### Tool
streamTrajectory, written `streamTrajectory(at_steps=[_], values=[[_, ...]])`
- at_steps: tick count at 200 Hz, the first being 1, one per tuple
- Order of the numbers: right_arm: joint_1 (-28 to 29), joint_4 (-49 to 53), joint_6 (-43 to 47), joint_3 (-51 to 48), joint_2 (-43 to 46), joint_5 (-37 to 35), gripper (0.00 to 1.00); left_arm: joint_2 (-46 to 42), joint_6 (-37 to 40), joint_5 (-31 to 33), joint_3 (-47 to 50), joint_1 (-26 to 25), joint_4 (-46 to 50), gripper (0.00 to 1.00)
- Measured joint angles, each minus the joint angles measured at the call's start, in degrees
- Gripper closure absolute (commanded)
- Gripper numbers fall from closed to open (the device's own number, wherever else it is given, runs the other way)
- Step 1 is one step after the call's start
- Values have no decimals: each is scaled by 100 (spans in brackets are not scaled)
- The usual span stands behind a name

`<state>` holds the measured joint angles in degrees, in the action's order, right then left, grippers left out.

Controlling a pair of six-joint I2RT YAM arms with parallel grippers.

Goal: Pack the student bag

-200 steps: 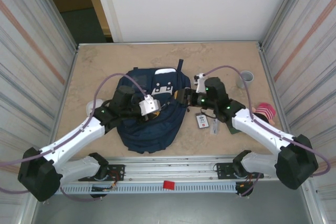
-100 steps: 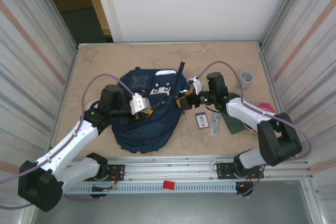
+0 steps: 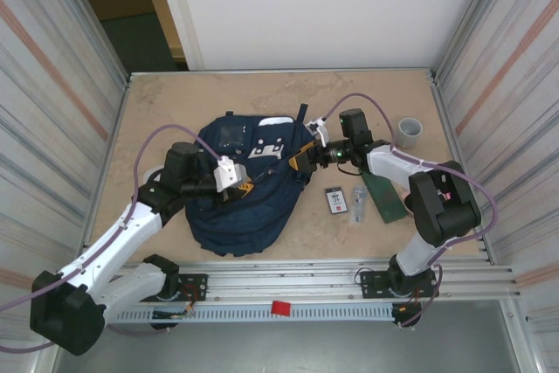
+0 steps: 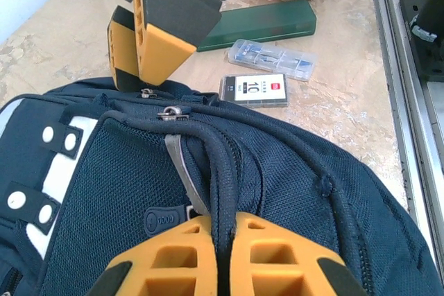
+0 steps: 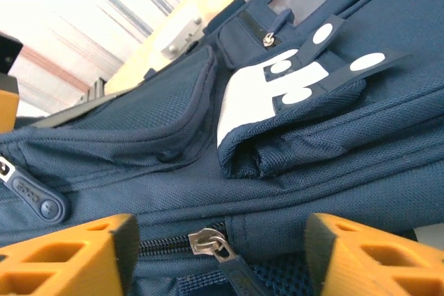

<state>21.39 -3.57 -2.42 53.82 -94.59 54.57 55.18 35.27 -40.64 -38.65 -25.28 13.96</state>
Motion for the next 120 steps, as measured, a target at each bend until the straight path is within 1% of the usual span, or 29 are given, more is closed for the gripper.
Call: streamTrajectory(at_steps=[14, 24, 55, 67, 89, 120], values=[[-4, 136, 109, 9, 0, 72, 51, -2, -52, -31, 7, 28, -57, 100], [-4, 245, 136, 9, 0, 103, 56, -20, -90, -42, 24, 59, -101, 100], [-4, 507, 203, 31, 0, 256, 57, -57, -205, -101, 96, 96, -227, 100], [-4, 562, 212, 42, 0, 282, 62, -57, -232, -120, 96, 96, -249, 100], [-4, 629, 269, 57, 0, 348, 76, -57, -254, -136, 96, 116, -295, 100], [-4, 647, 245, 57, 0, 431, 80, -57, -256, -140, 96, 122, -332, 100]])
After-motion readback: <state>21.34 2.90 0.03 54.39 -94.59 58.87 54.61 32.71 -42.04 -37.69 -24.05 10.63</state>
